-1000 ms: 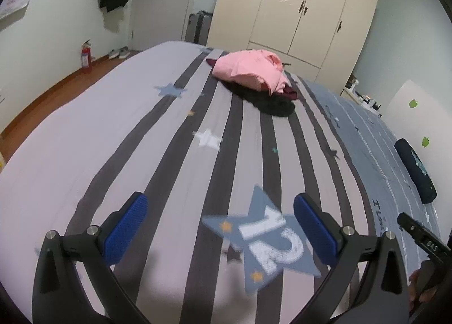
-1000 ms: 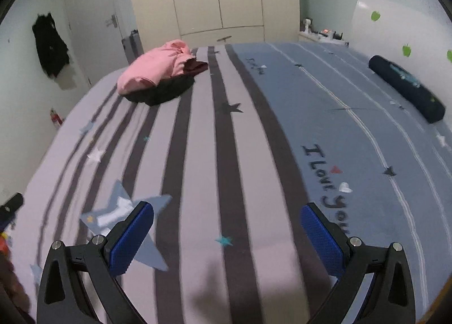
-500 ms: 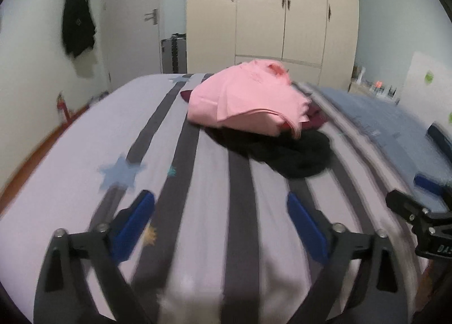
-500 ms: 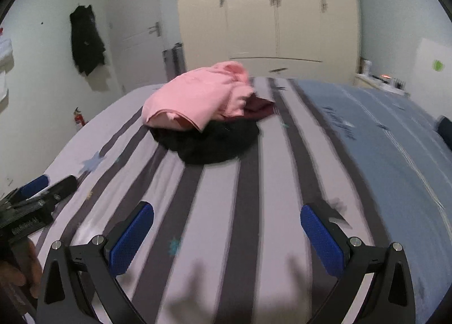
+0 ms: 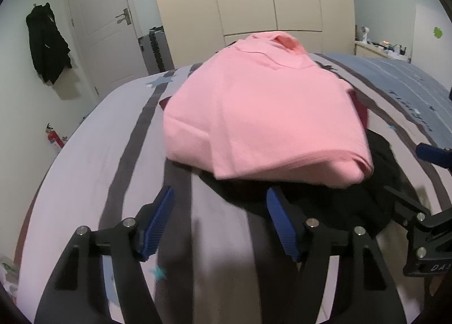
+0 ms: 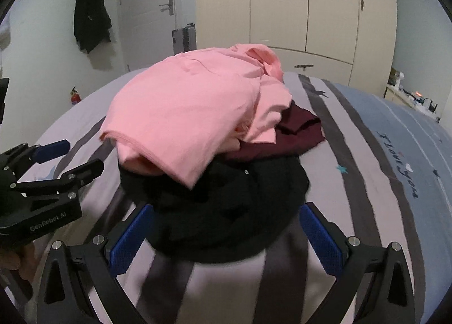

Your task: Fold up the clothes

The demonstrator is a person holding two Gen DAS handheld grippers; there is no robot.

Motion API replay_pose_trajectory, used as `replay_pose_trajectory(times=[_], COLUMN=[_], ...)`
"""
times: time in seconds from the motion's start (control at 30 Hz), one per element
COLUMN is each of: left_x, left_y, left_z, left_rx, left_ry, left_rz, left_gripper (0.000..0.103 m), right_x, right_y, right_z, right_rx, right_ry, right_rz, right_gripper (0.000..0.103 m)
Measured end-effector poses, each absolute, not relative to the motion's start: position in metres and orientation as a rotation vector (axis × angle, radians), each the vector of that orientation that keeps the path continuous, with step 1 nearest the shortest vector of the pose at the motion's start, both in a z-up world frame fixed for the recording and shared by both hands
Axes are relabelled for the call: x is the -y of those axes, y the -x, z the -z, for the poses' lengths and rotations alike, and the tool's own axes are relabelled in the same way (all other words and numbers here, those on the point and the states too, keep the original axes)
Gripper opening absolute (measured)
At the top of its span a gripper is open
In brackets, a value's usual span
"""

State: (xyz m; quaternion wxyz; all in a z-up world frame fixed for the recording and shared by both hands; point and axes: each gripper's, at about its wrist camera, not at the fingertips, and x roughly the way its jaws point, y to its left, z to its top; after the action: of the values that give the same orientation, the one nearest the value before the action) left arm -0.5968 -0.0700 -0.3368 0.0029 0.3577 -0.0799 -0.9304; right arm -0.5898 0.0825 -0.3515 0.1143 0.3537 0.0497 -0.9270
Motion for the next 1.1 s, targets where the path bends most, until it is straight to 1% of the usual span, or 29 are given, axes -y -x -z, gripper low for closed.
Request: replay_pose_trajectory(times=[0.1,0.13,0.17,0.2,0.23,0.27,0.3,0.4,0.43,0.47,0.63,0.7,0.77,0.8,0.87,0.9,1.0,1.1], left_x=[0.071,0.071,0.071,0.071,0.07,0.07,0.07,0.075,0.077,0.079,0.078,0.073,0.057,0.053,0.044,0.038,0.021,0.005], left_y=[0.614,0.62,0.625,0.631,0.632,0.633,0.633,0.625,0.62,0.613,0.561,0.533,0.494,0.483,0.449,0.428,0.374,0.315], left_z=[0.334,0.334,0.333,0.332,0.331,0.331,0.33,0.326,0.324,0.32,0.301,0.294,0.284,0.281,0.276,0.273,0.271,0.274], left_rx=[0.262,0.265,0.269,0.272,0.268,0.239,0.209,0.095,0.053,0.017,-0.059,-0.091,-0.042,-0.051,-0.131,-0.142,-0.114,-0.073], left_ry=[-1.157,-1.169,-1.181,-1.195,-1.219,-1.246,-1.271,-1.279,-1.275,-1.252,-1.185,-1.18,-1.154,-1.162,-1.173,-1.181,-1.215,-1.281], left_rz=[2.923,2.925,2.926,2.929,2.936,2.955,2.972,3.005,3.019,3.047,3.172,3.229,3.299,3.313,3.35,3.372,3.429,3.481], left_gripper=[0.053,0.05,0.042,0.035,0.031,0.019,0.008,0.002,0.002,0.002,0.0,0.0,0.0,0.0,0.0,0.0,0.0,0.0], right_x=[-0.072,-0.07,-0.068,-0.068,-0.068,-0.068,-0.067,-0.062,-0.062,-0.063,-0.095,-0.118,-0.136,-0.145,-0.161,-0.168,-0.193,-0.212], right_y=[0.613,0.62,0.627,0.633,0.639,0.643,0.646,0.651,0.649,0.644,0.606,0.586,0.565,0.554,0.525,0.509,0.448,0.386], right_z=[0.352,0.353,0.353,0.353,0.353,0.354,0.354,0.354,0.352,0.35,0.334,0.327,0.319,0.315,0.305,0.301,0.291,0.289], right_rx=[-0.178,-0.173,-0.163,-0.14,-0.108,-0.077,-0.054,-0.005,0.004,0.008,0.143,0.225,0.25,0.262,0.26,0.256,0.253,0.203], right_ry=[-1.086,-1.105,-1.128,-1.148,-1.166,-1.184,-1.203,-1.245,-1.233,-1.219,-1.1,-1.064,-1.033,-1.018,-0.991,-0.977,-0.963,-0.982], right_rz=[2.713,2.714,2.715,2.708,2.698,2.677,2.651,2.591,2.589,2.597,2.626,2.618,2.609,2.604,2.587,2.577,2.535,2.492], right_gripper=[0.101,0.099,0.092,0.083,0.076,0.058,0.037,0.014,0.008,0.005,0.004,0.004,0.004,0.004,0.004,0.004,0.004,0.004])
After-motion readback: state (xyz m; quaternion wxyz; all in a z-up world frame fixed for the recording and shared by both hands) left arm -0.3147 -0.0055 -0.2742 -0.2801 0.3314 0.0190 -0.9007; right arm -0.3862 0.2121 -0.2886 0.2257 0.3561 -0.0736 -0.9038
